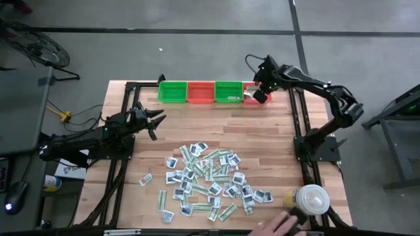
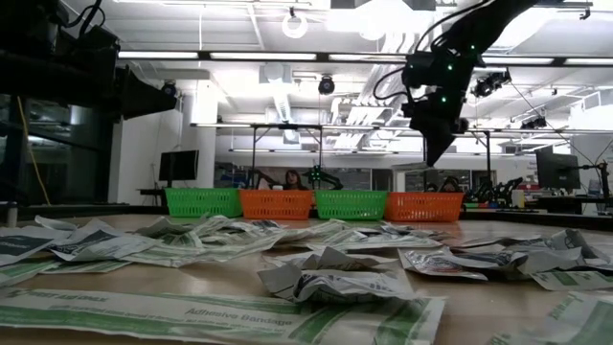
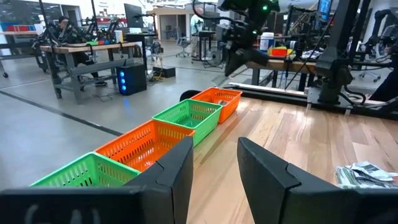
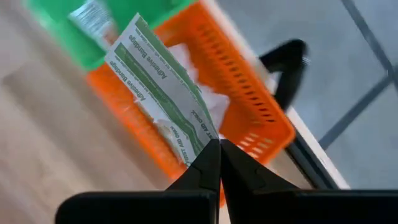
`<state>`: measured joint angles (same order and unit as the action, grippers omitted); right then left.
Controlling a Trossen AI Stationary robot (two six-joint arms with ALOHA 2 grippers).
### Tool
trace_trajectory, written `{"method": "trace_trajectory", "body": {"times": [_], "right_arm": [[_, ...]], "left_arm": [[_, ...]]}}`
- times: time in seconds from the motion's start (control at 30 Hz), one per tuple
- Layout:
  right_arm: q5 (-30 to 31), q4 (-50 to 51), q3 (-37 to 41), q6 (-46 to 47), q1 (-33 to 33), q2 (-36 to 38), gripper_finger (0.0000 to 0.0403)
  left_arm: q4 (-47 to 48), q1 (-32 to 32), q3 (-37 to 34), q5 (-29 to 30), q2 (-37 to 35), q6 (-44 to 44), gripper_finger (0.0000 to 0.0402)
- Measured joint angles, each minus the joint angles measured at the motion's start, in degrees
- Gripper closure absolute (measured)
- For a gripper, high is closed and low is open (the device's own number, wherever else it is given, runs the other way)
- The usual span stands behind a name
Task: Pick & Place First Aid Supplies
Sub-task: Put the green bandage pack in the right orange bin
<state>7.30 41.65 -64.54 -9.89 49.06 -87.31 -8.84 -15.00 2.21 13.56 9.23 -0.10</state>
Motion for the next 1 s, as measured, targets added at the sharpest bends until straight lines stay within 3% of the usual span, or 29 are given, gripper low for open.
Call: {"method": "trace_trajectory", "body": {"times": [0.17, 0.67, 0.87, 1.0], "right_arm": [[1.23, 0.05, 0.25, 7.12, 2.09, -0.19, 0.0403], [7.55, -1.16, -0.06, 8.52, 0.74, -6.59, 0.0403], [1.68, -0.46, -0.06, 8.48, 0.72, -9.28, 0.0401], [1.21, -0.49, -0.03, 9.34, 0.69, -10.59, 0.0381]], "left_arm": [[0.00, 0.00, 0.00, 0.00, -0.01, 0.00, 0.0279], [0.02, 0.01, -0.02, 0.00, 0.00, 0.00, 0.0279], [0.00, 0.02, -0.01, 0.00, 0.01, 0.00, 0.0279], [0.00, 0.01, -0.02, 0.01, 0.01, 0.00, 0.0279]]}}
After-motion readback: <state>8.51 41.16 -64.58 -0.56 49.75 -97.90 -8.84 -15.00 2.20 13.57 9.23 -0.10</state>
